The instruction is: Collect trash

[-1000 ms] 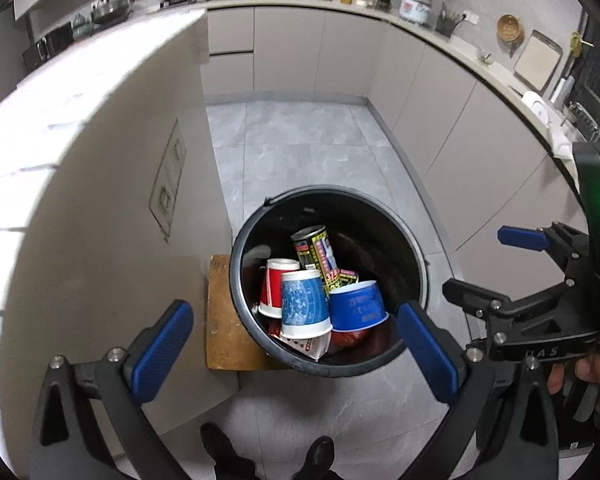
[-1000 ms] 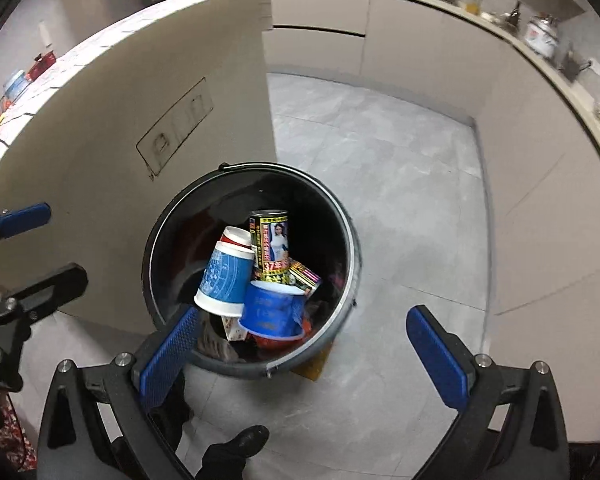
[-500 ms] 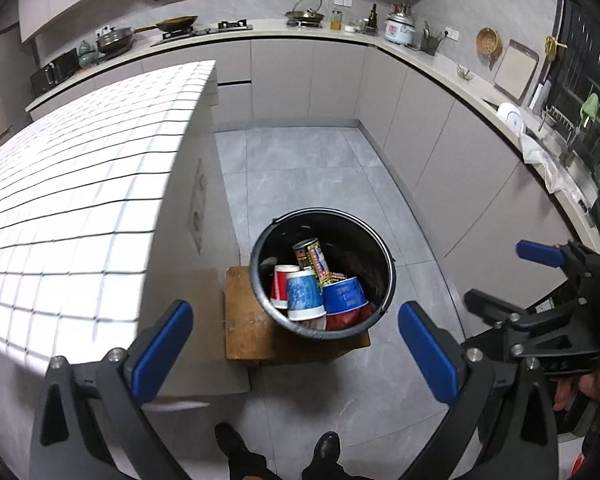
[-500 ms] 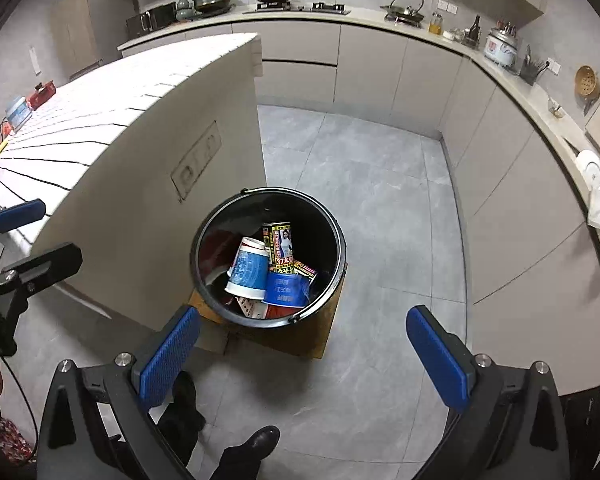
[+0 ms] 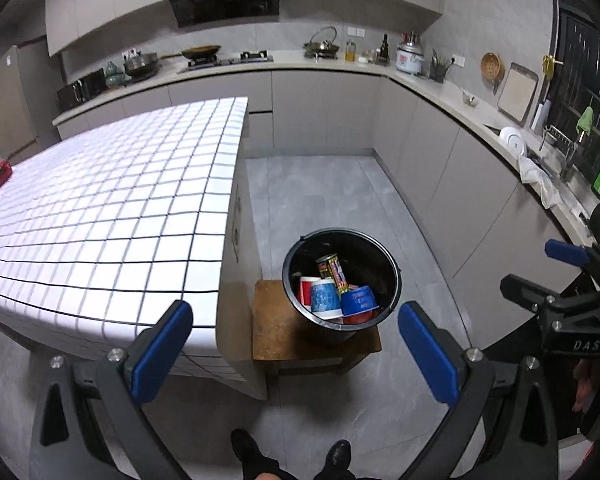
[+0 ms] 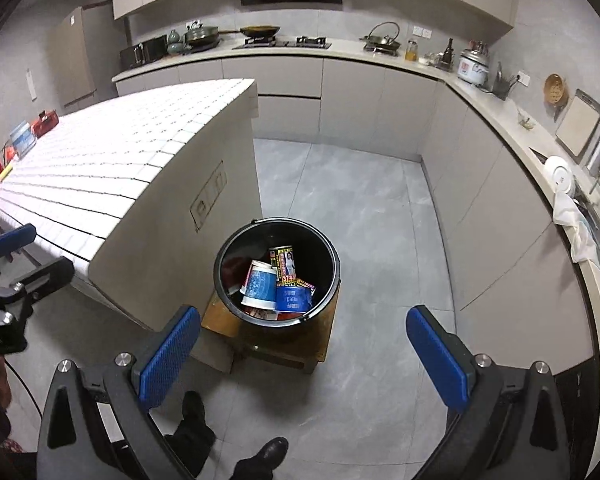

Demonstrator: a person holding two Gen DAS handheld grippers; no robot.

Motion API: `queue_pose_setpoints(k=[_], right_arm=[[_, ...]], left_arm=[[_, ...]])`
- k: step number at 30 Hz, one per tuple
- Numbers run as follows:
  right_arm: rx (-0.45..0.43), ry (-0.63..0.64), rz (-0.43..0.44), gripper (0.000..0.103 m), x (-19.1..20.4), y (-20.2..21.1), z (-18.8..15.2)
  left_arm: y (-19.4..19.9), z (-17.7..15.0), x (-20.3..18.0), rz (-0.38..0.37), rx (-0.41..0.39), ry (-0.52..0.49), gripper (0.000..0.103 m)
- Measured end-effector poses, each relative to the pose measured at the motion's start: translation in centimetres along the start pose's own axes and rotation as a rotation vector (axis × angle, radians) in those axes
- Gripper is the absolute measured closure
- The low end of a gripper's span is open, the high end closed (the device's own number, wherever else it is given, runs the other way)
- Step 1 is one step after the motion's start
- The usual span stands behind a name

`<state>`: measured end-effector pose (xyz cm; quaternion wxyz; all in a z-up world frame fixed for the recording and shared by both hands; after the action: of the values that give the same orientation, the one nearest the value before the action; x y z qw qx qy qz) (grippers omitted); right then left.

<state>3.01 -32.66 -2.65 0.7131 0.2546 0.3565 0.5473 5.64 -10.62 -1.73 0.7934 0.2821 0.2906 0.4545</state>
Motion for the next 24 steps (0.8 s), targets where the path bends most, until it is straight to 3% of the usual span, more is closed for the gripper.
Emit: queue_pose_setpoints(k=[8, 24], right_arm=[[-0.07, -0.026, -0.026, 0.0, 0.3, 2.6, 0.0], [-0.078, -0.013, -0.005, 0.0, 0.3, 2.1, 0.9]], left_arm=[[1.1, 0.5, -0.1, -0.002, -0.071, 0.001, 0.0], [1.0, 0.6, -0.4, 0.013, -0.079, 0.0, 0.0]])
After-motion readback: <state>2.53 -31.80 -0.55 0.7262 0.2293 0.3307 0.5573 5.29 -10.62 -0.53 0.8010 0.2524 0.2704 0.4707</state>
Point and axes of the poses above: each gripper's, at about its wrist camera, not at the fingertips, and y roughly against the way its jaws point, x to its left, z to its top, the point moved 5 cm from there along -y, roughly the way its jaws point, and after that the axes turned 15 degrees about -z, right-handed, at the moved point
